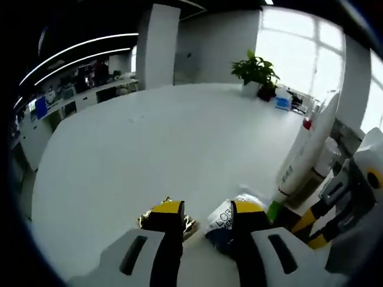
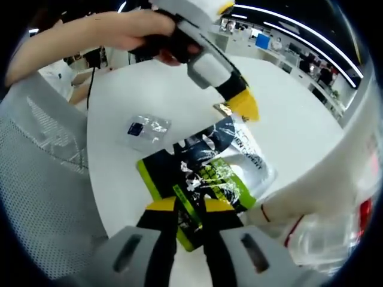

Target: Arrange the skincare products in the storage area until every visible bottle or jar stands upright without overlapping.

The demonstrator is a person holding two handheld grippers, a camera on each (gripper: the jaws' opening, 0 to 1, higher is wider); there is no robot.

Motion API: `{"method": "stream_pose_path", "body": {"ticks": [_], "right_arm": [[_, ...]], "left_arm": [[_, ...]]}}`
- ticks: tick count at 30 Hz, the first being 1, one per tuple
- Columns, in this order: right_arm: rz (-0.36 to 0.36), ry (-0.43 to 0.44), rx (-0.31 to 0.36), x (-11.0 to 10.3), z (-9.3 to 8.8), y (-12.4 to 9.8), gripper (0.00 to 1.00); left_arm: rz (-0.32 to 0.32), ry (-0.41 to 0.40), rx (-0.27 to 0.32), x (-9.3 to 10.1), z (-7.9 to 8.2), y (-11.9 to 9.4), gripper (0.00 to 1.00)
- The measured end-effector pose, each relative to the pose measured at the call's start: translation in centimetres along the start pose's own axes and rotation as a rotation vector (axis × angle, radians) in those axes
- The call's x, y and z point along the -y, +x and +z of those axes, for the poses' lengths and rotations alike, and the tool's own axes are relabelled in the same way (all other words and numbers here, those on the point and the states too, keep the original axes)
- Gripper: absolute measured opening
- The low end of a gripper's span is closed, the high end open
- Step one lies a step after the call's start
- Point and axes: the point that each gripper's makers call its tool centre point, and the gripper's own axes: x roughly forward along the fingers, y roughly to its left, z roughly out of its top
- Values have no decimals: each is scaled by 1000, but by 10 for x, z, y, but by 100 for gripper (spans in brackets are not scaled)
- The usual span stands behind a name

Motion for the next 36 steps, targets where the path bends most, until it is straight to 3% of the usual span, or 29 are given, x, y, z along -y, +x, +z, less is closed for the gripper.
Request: {"method": "stream_pose_path", "body": {"ticks": [2, 5, 8, 12, 17, 22, 28, 36], "right_arm": [[0, -1, 0, 0, 0, 0, 16], [-1, -2, 1, 0, 0, 0, 16], [1, 3, 2, 0, 0, 0, 16], [1, 5, 2, 0, 0, 0, 16], [4, 6, 5, 0, 0, 0, 16], [5, 7, 6, 0, 0, 0, 16], [7, 8, 8, 0, 0, 0, 16], [8, 1, 4, 0, 0, 0, 16]], "left_arm": [[-27, 24, -37, 9, -6, 3, 27], [-56, 146, -108, 15, -20, 5, 26], [-102, 142, -159, 25, -31, 7, 28], [-87, 180, -200, 23, -41, 9, 31], [-105, 155, -223, 24, -48, 10, 30], [-100, 180, -246, 24, -54, 12, 30], [-99, 123, -233, 23, -55, 13, 30], [-93, 112, -214, 23, -55, 13, 29]]}}
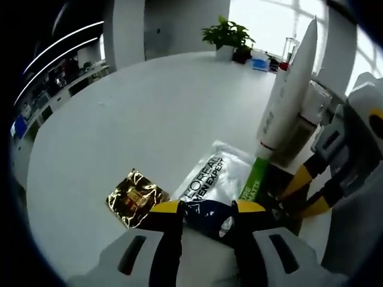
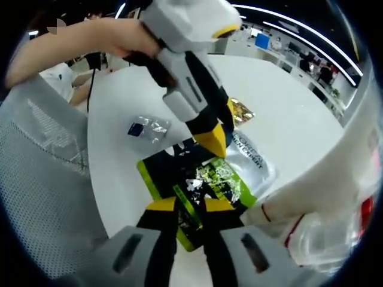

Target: Arrange the skincare products in the storage area until every visible bottle or jar stands upright without overlapping.

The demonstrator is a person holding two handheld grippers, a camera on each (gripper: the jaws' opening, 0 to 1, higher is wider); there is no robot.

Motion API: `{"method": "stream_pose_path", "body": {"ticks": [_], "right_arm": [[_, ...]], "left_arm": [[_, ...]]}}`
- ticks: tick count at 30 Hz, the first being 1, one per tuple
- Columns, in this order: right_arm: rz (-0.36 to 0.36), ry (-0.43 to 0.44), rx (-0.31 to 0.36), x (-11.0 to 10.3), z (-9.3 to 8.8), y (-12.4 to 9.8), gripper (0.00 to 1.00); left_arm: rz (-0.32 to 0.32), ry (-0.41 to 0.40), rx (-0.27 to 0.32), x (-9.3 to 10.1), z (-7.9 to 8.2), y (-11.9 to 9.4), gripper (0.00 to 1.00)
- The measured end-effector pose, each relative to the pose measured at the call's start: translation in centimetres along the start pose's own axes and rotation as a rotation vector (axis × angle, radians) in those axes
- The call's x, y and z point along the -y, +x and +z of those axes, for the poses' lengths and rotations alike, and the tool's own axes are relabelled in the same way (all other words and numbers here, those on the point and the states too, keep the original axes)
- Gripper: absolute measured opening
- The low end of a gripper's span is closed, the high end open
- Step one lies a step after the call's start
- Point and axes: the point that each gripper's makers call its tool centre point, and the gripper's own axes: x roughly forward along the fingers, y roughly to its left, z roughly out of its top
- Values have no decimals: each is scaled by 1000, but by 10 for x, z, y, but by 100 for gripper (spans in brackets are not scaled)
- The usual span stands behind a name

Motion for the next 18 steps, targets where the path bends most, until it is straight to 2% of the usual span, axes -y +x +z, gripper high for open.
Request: {"method": "stream_pose_path", "body": {"ticks": [8, 13, 18], "right_arm": [[2, -4, -4, 0, 0, 0, 16], [3, -11, -4, -1, 0, 0, 16], [6, -19, -5, -1, 0, 0, 16]], "left_arm": [[14, 4, -1, 2, 1, -1, 29], [3, 20, -12, 8, 0, -2, 33], [6, 39, -58, 11, -4, -10, 35]]}}
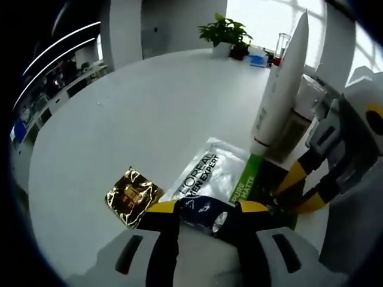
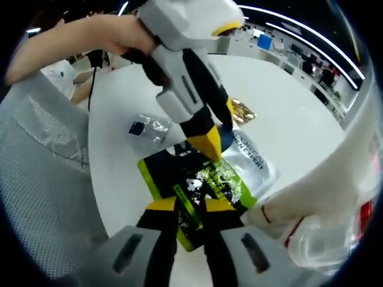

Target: Arrange the skincare products in the storage area until every visible bottle or jar stands upright without overlapping.

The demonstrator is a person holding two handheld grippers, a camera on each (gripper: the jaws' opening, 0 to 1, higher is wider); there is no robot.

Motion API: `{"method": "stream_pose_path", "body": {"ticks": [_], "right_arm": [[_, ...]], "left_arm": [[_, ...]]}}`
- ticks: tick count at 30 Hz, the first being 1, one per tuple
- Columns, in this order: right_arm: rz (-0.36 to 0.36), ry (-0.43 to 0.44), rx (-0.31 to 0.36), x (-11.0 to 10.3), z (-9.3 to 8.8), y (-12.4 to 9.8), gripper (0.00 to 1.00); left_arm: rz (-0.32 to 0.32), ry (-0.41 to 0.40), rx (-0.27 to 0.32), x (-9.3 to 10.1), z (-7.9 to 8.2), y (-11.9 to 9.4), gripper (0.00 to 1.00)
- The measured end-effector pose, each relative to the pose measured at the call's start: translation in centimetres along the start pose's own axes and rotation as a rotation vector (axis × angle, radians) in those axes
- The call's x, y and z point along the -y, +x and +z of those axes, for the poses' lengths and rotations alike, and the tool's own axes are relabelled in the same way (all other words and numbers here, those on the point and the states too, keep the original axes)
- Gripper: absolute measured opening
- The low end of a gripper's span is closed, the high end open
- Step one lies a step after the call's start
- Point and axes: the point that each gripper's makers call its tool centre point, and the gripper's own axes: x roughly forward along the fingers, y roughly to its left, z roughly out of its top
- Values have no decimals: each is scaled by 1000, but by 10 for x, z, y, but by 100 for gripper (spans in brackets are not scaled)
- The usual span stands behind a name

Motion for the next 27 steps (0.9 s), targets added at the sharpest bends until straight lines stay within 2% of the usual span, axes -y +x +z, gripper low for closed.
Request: {"method": "stream_pose_path", "body": {"ticks": [7, 17, 20, 24, 27], "right_arm": [[4, -16, -5, -1, 0, 0, 16], [8, -26, -16, 0, 1, 0, 16], [-1, -54, -24, 0, 2, -5, 18], [0, -37, 38, -2, 15, -18, 16], [-22, -29, 108, 0, 29, -37, 17]], "left_arm": [[33, 29, -21, 0, 1, -22, 37], [63, 32, 24, 14, 13, -56, 39], [82, 48, 34, 18, 15, -67, 39], [98, 49, 48, 22, 16, -79, 40], [121, 48, 55, 24, 16, -87, 41]]}}
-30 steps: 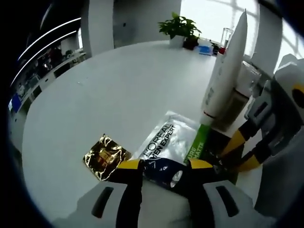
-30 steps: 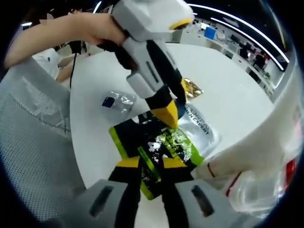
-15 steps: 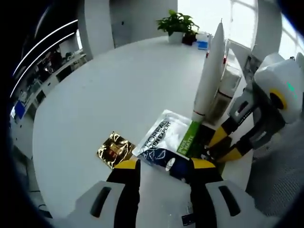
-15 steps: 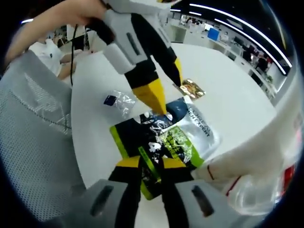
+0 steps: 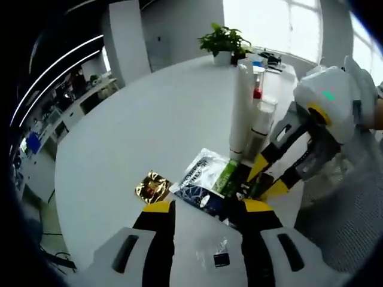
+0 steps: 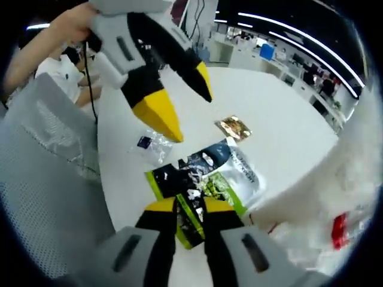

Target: Arrange the skincare products in the storage area until every visible bottle or jar stands upright without overlapping.

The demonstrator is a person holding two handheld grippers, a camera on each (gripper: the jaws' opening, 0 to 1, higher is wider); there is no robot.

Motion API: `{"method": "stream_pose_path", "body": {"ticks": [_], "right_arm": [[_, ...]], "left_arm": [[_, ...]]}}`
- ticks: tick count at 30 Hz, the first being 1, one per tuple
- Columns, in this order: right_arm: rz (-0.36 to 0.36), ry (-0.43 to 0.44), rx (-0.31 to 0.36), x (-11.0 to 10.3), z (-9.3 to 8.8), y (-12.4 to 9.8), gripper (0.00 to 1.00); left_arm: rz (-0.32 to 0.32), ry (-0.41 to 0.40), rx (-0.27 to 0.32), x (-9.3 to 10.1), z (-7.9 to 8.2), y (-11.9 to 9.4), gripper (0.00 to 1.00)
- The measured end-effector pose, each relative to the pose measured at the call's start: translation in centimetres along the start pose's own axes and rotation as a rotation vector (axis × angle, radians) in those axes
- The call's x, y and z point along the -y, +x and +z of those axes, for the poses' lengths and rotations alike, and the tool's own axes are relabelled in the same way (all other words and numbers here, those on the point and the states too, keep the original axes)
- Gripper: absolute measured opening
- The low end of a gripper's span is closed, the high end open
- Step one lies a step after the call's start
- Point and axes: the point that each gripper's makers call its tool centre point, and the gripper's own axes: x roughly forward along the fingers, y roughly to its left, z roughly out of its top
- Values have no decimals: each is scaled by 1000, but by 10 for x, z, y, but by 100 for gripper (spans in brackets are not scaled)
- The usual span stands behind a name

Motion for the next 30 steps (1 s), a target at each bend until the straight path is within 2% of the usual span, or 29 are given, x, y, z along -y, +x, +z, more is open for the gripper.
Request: {"method": "stream_pose_path", "body": {"ticks": [5, 15, 21, 30], "right_arm": [[-36, -4, 107, 1, 21, -33, 19], [-165, 47, 237, 14, 39, -94, 32], [-245, 84, 266, 26, 37, -122, 44], [-312, 180, 268, 36, 20, -138, 65]], "left_arm": [[27, 3, 30, 4, 4, -16, 42], [62, -25, 84, 15, 12, -42, 51], [83, -34, 105, 23, 14, -57, 60], [113, -66, 125, 17, 2, -70, 71]]}}
